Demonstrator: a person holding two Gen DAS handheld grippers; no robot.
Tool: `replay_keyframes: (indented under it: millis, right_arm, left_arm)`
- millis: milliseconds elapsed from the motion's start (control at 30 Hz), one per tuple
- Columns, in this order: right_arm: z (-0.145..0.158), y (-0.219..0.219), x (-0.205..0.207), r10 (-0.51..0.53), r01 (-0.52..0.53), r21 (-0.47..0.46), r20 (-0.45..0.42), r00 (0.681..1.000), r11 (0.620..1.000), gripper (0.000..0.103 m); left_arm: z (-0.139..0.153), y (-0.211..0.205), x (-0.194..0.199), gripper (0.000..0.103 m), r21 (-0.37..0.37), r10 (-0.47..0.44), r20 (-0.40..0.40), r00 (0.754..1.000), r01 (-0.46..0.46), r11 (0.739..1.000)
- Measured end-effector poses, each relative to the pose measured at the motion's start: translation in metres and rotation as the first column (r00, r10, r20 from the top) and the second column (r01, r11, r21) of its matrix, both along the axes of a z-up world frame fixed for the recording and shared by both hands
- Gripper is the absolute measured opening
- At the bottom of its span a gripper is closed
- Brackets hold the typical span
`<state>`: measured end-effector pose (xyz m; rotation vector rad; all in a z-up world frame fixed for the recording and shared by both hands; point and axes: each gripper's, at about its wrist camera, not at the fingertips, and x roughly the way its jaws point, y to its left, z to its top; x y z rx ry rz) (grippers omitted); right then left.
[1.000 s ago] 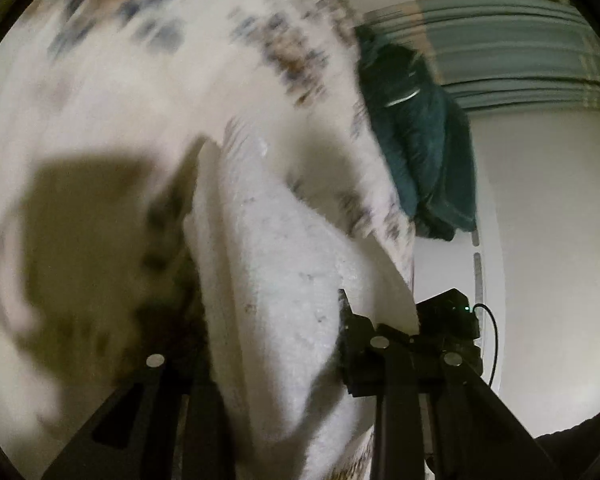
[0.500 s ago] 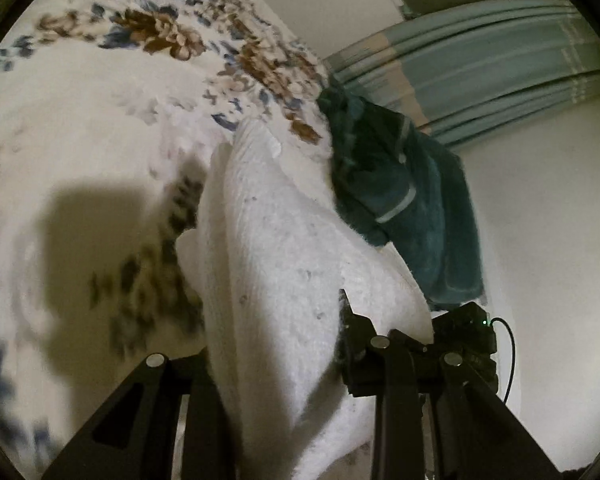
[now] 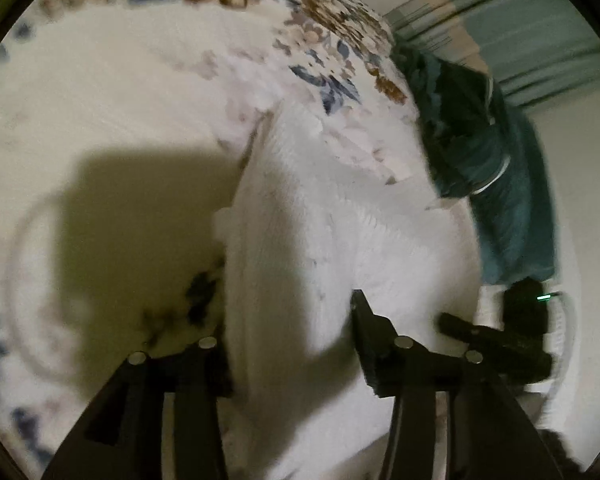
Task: Fold small clothes
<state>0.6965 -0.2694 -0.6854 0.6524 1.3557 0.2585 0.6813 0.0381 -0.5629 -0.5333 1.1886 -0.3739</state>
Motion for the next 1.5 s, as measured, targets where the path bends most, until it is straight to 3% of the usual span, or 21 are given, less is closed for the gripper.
replay_keyframes:
  millis: [167,233,300,467,533,633,967,1267,1500]
  right_arm:
    - [0.016,-0.005,-0.039,0.009,-0.004,-0.279,0.014,1.0,0.96,0.088]
    - [0.028,-0.002,-0.055,-0.006,0.011,-0.387,0.014,1.0,0.922,0.096]
    - [0.041,0.002,-0.072,-0.005,0.01,-0.48,0.011,1.0,0.877,0.103]
    - [0.086,0.012,-0.116,0.017,0.015,-0.623,0.045,0.999,0.782,0.103]
    - [0.103,0.024,-0.114,0.014,0.03,-0.65,0.063,0.998,0.759,0.103]
    - [0.146,0.025,-0.147,0.01,0.056,-0.676,0.093,0.996,0.735,0.103]
    - [0.317,0.041,-0.255,0.036,0.132,-0.703,0.219,0.975,0.699,0.103]
    - [0.485,0.055,-0.384,0.07,0.237,-0.69,0.385,0.92,0.684,0.103]
    - [0.576,0.066,-0.479,0.109,0.282,-0.67,0.478,0.872,0.687,0.103]
  left_arm:
    - [0.02,-0.005,-0.036,0.058,0.212,0.072,0.066,0.995,-0.084,0.974]
    - [0.032,-0.012,-0.054,0.085,0.348,0.085,0.097,0.992,-0.114,0.93]
    - [0.041,-0.019,-0.068,0.1,0.439,0.078,0.12,0.99,-0.124,0.89]
    - [0.074,-0.034,-0.103,0.103,0.532,0.068,0.149,0.986,-0.138,0.835]
    - [0.087,-0.037,-0.112,0.103,0.543,0.074,0.152,0.986,-0.146,0.827]
    - [0.116,-0.042,-0.13,0.103,0.548,0.081,0.169,0.982,-0.162,0.82]
    - [0.251,-0.056,-0.228,0.103,0.543,0.072,0.261,0.963,-0.208,0.814]
    - [0.379,-0.06,-0.335,0.103,0.51,0.059,0.392,0.918,-0.27,0.817]
    - [0.456,-0.062,-0.412,0.103,0.47,0.049,0.485,0.873,-0.308,0.827]
